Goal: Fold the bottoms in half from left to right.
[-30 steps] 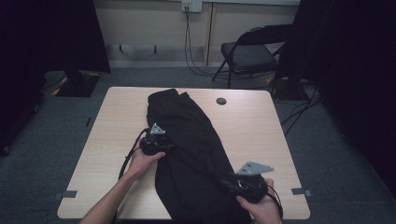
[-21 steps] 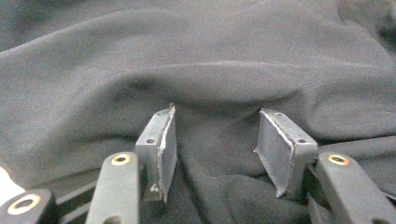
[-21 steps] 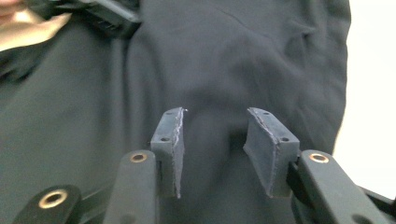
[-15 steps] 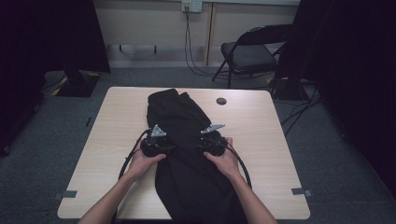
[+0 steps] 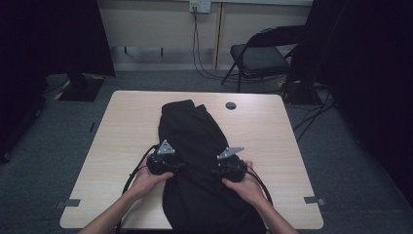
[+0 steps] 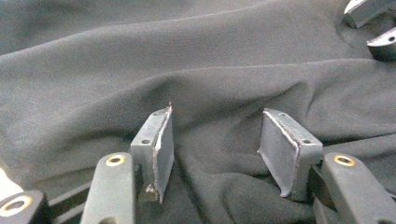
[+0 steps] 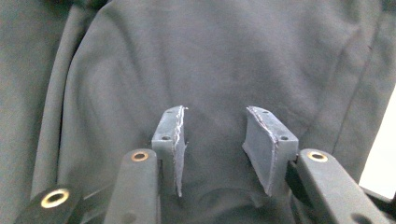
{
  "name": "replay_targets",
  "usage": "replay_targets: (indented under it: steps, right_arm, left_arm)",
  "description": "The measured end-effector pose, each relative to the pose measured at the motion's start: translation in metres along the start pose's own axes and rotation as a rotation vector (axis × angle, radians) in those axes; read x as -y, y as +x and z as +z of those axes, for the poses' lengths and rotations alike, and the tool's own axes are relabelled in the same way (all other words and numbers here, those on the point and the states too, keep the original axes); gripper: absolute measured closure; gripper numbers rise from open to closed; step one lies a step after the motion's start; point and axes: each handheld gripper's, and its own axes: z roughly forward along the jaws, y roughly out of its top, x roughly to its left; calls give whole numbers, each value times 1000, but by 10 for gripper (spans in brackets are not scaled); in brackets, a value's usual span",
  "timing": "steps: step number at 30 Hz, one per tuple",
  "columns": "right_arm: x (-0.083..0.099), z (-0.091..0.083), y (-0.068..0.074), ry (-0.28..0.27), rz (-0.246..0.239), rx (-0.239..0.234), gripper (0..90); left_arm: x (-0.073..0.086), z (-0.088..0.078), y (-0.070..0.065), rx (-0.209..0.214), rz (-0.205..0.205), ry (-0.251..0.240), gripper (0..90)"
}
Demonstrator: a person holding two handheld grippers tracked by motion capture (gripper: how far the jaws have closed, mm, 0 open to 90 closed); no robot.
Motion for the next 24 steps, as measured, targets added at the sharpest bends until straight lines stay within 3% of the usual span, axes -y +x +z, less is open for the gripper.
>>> replay_targets:
  steps: [1, 4, 5, 6, 7, 8, 9, 10, 11, 12, 13, 14, 15, 16, 18, 19, 20, 21, 22, 24]
  right_arm:
    - [17, -13, 17, -1, -23, -1, 563]
    - [29, -25, 32, 18, -33, -23, 551]
    - [42, -38, 50, 37, -43, -46, 546]
    - [42, -38, 50, 37, -43, -46, 546]
    - [48, -44, 57, 44, -34, -58, 540]
    - [54, -51, 64, 54, -30, -77, 513]
    - [56, -57, 67, 48, -60, -73, 499]
    - [54, -62, 65, 16, -57, -57, 498]
    - [45, -68, 51, -53, -21, -37, 498]
    - [45, -68, 51, -53, -21, -37, 498]
    - [39, -68, 44, -85, -4, -19, 498]
    - [19, -62, 15, -143, 54, 29, 503]
    - [12, -57, 5, -155, 66, 48, 508]
    - [12, -57, 5, -155, 66, 48, 508]
    - [-8, -36, -21, -160, 83, 113, 523]
    - [-16, -26, -31, -166, 103, 117, 526]
    - [-32, -8, -44, -176, 129, 116, 521]
    - [-32, -8, -44, -176, 129, 116, 521]
    - [-38, -2, -47, -176, 131, 109, 515]
    - [-50, 15, -52, -143, 142, 110, 505]
  left_arm:
    - [4, -7, -14, 46, 21, 21, 446]
    - [8, -16, -29, 104, 41, 56, 450]
    - [9, -23, -40, 152, 48, 97, 465]
    - [9, -23, -40, 152, 48, 97, 493]
    - [10, -28, -47, 179, 62, 111, 493]
    - [9, -32, -51, 207, 67, 95, 493]
    - [6, -36, -52, 224, 63, 75, 503]
    - [3, -38, -51, 222, 60, 58, 504]
    - [-6, -39, -44, 197, 47, 22, 504]
    - [-6, -39, -44, 197, 47, 22, 504]
    - [-14, -38, -37, 169, 30, 4, 504]
    - [-23, -33, -25, 134, 6, -19, 509]
    - [-27, -28, -18, 119, -11, -22, 509]
    - [-27, -28, -18, 119, -11, -22, 508]
    - [-32, -14, -5, 56, -35, -3, 508]
    - [-32, -9, -1, 44, -51, -5, 508]
    - [-27, 2, 5, 39, -67, 31, 507]
    - [-27, 2, 5, 39, -67, 31, 504]
    - [-24, 9, 6, 40, -52, 64, 504]
    - [-19, 10, 4, 37, -35, 57, 489]
